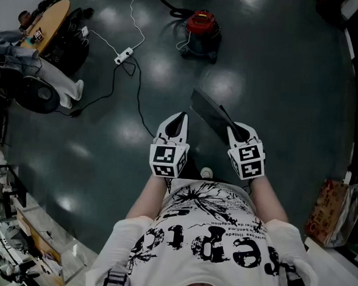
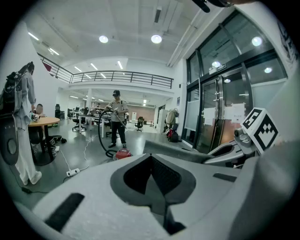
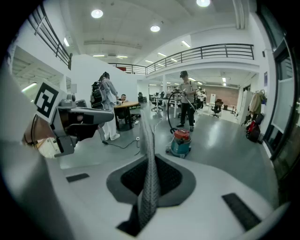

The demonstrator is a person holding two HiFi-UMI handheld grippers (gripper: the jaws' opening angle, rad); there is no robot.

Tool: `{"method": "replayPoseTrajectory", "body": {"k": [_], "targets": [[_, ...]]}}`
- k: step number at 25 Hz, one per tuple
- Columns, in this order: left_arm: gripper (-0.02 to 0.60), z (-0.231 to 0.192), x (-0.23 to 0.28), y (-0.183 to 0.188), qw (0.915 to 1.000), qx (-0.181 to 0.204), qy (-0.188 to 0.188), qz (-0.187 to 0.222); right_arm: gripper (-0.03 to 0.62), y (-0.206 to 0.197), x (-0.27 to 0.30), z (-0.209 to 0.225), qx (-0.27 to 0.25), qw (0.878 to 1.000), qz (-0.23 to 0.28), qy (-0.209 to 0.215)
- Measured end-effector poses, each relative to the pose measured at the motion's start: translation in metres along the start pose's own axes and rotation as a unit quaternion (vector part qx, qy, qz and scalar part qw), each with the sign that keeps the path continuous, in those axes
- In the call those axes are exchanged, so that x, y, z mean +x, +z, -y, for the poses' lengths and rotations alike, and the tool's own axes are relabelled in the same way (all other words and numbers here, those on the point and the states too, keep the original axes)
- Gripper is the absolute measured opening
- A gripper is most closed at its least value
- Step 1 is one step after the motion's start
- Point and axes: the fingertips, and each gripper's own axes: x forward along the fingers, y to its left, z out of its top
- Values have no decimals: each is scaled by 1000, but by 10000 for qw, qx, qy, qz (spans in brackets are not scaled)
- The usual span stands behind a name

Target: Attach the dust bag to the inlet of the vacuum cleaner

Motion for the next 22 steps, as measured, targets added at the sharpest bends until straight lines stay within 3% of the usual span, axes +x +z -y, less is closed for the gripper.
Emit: {"method": "replayPoseTrajectory", "body": {"k": [3,8,13,18,22], "targets": [[3,-36,20,0,10000,-44,62,-8,23,14,39,3,73,10000,-54,19],[3,-111,71,19,9996,267,0,-76,23,55,113,7,106,9998,-176,-32],[3,-189,123,55,9991,267,-321,-116,23,107,182,14,274,9988,-308,-245],[3,-255,182,91,9960,535,-665,-278,23,169,241,31,373,9980,-232,-458],[3,-292,227,107,9957,529,-694,-310,23,200,280,54,450,9973,-155,-557]]}}
